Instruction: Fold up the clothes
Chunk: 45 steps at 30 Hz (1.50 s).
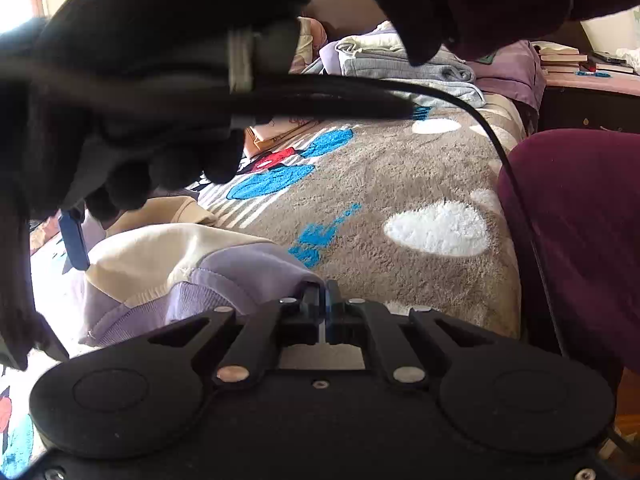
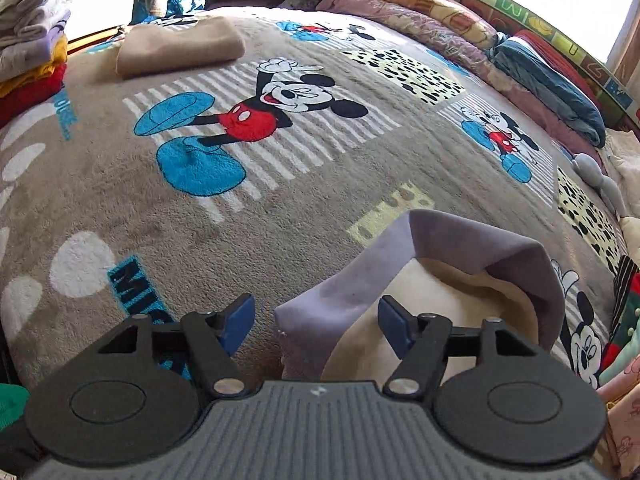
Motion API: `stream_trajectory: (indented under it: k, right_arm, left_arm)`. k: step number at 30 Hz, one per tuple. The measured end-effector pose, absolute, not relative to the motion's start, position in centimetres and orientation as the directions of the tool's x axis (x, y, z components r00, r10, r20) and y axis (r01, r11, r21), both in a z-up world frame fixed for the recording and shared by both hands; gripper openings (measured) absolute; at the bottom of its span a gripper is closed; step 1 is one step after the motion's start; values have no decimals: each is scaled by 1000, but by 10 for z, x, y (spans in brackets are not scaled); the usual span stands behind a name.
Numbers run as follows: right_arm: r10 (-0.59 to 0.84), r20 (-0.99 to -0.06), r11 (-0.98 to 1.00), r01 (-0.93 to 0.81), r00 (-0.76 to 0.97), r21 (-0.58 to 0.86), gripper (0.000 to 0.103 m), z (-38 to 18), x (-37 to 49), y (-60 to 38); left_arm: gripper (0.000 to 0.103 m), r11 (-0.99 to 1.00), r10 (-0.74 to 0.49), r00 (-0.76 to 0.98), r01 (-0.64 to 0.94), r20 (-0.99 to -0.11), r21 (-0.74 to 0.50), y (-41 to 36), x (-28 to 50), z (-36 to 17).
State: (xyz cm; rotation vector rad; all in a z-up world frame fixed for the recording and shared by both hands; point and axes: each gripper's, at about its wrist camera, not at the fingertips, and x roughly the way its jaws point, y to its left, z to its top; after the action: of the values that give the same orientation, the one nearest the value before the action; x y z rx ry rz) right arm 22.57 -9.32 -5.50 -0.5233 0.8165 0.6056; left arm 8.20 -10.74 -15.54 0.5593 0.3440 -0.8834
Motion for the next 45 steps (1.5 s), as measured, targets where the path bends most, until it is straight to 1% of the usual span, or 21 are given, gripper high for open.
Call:
stream_trajectory:
  k: [1, 7, 9, 10, 11, 17, 20, 23, 24, 25, 29, 32, 36, 37, 42, 45]
  right_arm:
    - [268, -800, 705, -675, 536, -216, 75, -59, 226, -86]
    - [136, -832, 650, -682, 539, -335, 72, -85, 226, -49]
    - [78, -822, 617, -674, 565, -405, 61, -90, 225, -45]
    - [49, -814, 599, -669, 578, -440, 40, -93, 224, -44]
    - [42, -805, 610, -654, 591, -448, 30, -87, 225, -49]
    - [12, -739, 717, -521, 673, -463, 30, -50, 229, -96]
    - [53, -722, 820, -443, 690, -363, 30, -29, 231, -131]
    - [110, -720, 913, -356, 685, -199, 30, -17, 237, -171]
    - [129, -718, 935, -325, 684, -141, 29, -13, 239, -185]
    - [145, -718, 946, -309, 681, -102, 25, -12, 240, -195]
    - [208, -697, 969, -242, 687, 51, 20, -11, 238, -230]
    - [298, -634, 952, -173, 714, 253, 17, -8, 235, -262]
    - [381, -512, 864, -100, 770, 493, 15, -3, 226, -306]
    - [407, -470, 824, -93, 783, 559, 15, -2, 225, -318]
    - [439, -319, 669, -69, 840, 740, 14, -2, 209, -354]
    - [448, -219, 580, -95, 867, 809, 14, 2, 195, -368]
  left_arm:
    - [0, 508, -630, 593, 803, -501, 313, -107, 82, -154]
    - [0, 514, -630, 592, 803, -504, 301, -107, 84, -150]
    - [0, 517, -630, 592, 803, -503, 297, -107, 85, -149]
    - [0, 519, -629, 593, 802, -502, 296, -107, 85, -148]
    - [0, 522, -628, 595, 800, -502, 296, -107, 86, -147]
    - [0, 538, -627, 602, 794, -495, 284, -108, 91, -139]
    - [0, 545, -625, 606, 790, -493, 280, -109, 93, -136]
    - [0, 552, -623, 611, 786, -489, 279, -106, 94, -136]
    - [0, 555, -623, 613, 784, -486, 277, -106, 94, -137]
    - [0, 560, -624, 614, 783, -483, 270, -105, 95, -137]
    - [0, 589, -626, 625, 771, -467, 243, -100, 98, -138]
    - [0, 622, -627, 644, 753, -439, 217, -92, 101, -132]
    - [0, 669, -620, 685, 717, -382, 198, -84, 104, -120]
    - [0, 684, -614, 700, 702, -365, 196, -80, 105, -116]
    - [0, 783, -544, 796, 595, -266, 180, -54, 110, -90]
    - [0, 846, -480, 852, 513, -208, 147, -33, 110, -70]
